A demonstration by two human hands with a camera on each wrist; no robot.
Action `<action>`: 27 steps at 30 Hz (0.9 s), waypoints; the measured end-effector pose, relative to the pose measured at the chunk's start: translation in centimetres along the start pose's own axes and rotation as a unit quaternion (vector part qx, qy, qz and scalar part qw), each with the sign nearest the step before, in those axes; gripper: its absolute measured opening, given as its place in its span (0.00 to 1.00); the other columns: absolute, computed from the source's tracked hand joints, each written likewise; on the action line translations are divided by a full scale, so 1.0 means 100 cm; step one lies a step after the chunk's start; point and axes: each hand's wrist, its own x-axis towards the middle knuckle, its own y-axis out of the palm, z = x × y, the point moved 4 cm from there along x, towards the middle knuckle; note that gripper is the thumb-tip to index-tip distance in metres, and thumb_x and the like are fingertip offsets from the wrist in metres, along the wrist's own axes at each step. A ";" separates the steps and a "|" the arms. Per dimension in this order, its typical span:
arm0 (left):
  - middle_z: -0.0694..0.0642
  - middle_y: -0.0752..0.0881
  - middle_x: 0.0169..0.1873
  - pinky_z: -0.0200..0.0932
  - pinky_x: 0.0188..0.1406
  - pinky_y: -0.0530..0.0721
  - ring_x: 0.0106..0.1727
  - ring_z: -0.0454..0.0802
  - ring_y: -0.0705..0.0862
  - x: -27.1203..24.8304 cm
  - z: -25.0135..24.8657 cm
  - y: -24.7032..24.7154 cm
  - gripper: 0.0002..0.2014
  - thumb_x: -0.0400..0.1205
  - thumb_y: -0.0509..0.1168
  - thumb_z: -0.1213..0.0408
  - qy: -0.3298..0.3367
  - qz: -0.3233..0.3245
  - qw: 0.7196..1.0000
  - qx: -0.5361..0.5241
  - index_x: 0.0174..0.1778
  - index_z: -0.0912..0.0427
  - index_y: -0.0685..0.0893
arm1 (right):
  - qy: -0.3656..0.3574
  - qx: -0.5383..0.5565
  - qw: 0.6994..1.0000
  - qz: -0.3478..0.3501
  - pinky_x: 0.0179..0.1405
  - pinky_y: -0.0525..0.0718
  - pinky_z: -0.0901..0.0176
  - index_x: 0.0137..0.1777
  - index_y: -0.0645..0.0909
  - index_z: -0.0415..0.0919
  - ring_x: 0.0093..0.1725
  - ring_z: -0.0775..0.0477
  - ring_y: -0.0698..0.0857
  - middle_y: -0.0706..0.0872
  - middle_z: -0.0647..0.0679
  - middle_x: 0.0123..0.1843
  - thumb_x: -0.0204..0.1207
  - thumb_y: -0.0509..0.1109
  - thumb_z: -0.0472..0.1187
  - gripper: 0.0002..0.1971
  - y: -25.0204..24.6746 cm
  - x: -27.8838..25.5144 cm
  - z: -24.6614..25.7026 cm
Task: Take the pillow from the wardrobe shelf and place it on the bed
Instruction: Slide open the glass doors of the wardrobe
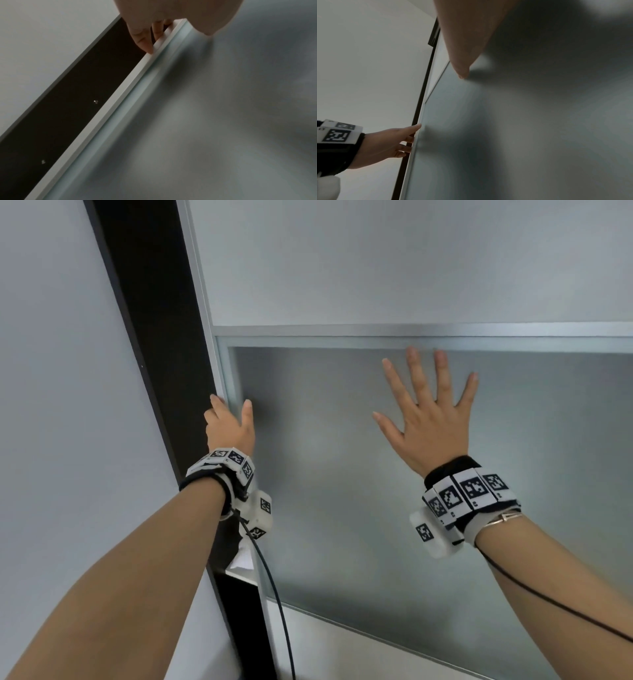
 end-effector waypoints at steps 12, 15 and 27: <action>0.71 0.80 0.59 0.57 0.53 0.77 0.56 0.71 0.82 -0.106 -0.103 0.042 0.19 0.86 0.53 0.55 0.094 0.094 0.991 0.013 0.62 0.69 0.71 | 0.050 -0.007 0.997 0.056 0.73 0.53 0.20 0.83 0.50 0.53 0.82 0.27 0.53 0.55 0.41 0.86 0.76 0.60 0.66 0.40 -0.035 -0.054 -0.085; 0.73 0.84 0.50 0.55 0.47 0.77 0.51 0.72 0.84 -0.121 -0.119 0.047 0.16 0.87 0.51 0.56 0.123 0.137 0.983 0.029 0.58 0.68 0.69 | 0.061 -0.006 0.994 0.089 0.73 0.53 0.21 0.83 0.50 0.53 0.82 0.27 0.52 0.54 0.42 0.86 0.76 0.60 0.64 0.40 -0.037 -0.061 -0.085; 0.57 0.79 0.39 0.46 0.41 0.74 0.44 0.60 0.82 -0.188 -0.190 0.083 0.15 0.85 0.54 0.54 0.226 0.255 0.940 -0.008 0.57 0.64 0.73 | 0.039 -0.010 0.988 0.150 0.78 0.45 0.27 0.84 0.41 0.49 0.85 0.41 0.44 0.44 0.47 0.87 0.82 0.54 0.55 0.35 -0.062 -0.074 -0.114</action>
